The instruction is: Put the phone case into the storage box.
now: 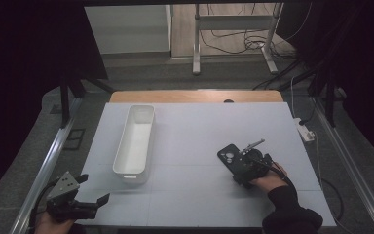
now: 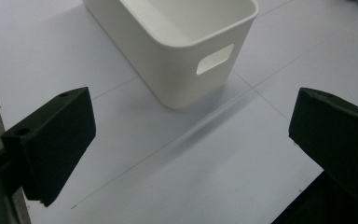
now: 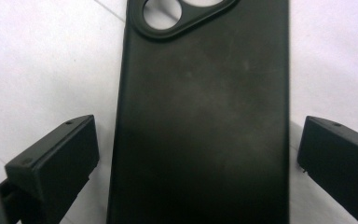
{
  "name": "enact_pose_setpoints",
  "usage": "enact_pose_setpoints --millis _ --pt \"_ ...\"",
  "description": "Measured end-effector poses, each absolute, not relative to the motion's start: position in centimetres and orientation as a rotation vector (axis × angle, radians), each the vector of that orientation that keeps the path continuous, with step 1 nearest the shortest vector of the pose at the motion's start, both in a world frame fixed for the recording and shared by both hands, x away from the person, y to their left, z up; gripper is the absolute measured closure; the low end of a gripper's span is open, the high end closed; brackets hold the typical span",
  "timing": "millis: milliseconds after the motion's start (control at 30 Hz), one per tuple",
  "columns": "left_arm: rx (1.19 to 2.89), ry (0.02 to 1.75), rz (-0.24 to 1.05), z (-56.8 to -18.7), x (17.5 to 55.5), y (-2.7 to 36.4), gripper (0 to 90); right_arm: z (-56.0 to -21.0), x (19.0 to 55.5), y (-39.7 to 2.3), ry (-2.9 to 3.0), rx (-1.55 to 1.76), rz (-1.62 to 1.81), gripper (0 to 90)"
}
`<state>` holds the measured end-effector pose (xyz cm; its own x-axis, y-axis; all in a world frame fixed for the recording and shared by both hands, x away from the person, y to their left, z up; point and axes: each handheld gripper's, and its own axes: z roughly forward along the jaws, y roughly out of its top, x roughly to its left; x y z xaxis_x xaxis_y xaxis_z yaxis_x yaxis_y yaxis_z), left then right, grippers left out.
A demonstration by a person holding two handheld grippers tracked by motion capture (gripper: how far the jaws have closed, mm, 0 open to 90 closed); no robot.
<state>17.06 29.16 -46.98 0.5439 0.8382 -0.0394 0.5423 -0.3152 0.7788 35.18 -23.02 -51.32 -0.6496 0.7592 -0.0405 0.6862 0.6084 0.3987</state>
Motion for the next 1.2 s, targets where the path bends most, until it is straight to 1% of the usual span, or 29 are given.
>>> enact_pose_setpoints --millis 333,367,400,433,733,1000,1200 --pt "2.006 1.109 0.489 -47.0 17.0 29.1 1.0 -51.3 35.2 -22.9 2.627 1.218 0.500 0.0" --pt "2.008 1.109 0.489 -47.0 17.0 29.1 1.0 -51.2 35.2 -22.9 2.627 1.229 0.497 1.5" --pt "2.008 1.108 0.490 -47.0 17.0 29.1 1.0 -51.1 35.1 -22.8 2.623 1.238 0.489 5.4" --pt "2.008 1.108 0.490 -47.0 17.0 29.1 0.8 -50.9 35.0 -22.8 2.620 1.234 0.496 12.4" --pt "2.027 1.097 0.476 -47.0 17.1 29.0 0.9 -50.7 34.8 -22.8 2.615 1.248 0.496 14.0" --pt "2.048 1.078 0.433 -46.9 17.4 28.8 1.1 -50.6 34.6 -22.7 2.596 1.242 0.502 14.4" --pt "2.025 1.045 0.399 -46.4 17.5 28.5 0.0 -49.8 34.4 -22.9 2.573 1.239 0.544 14.5"
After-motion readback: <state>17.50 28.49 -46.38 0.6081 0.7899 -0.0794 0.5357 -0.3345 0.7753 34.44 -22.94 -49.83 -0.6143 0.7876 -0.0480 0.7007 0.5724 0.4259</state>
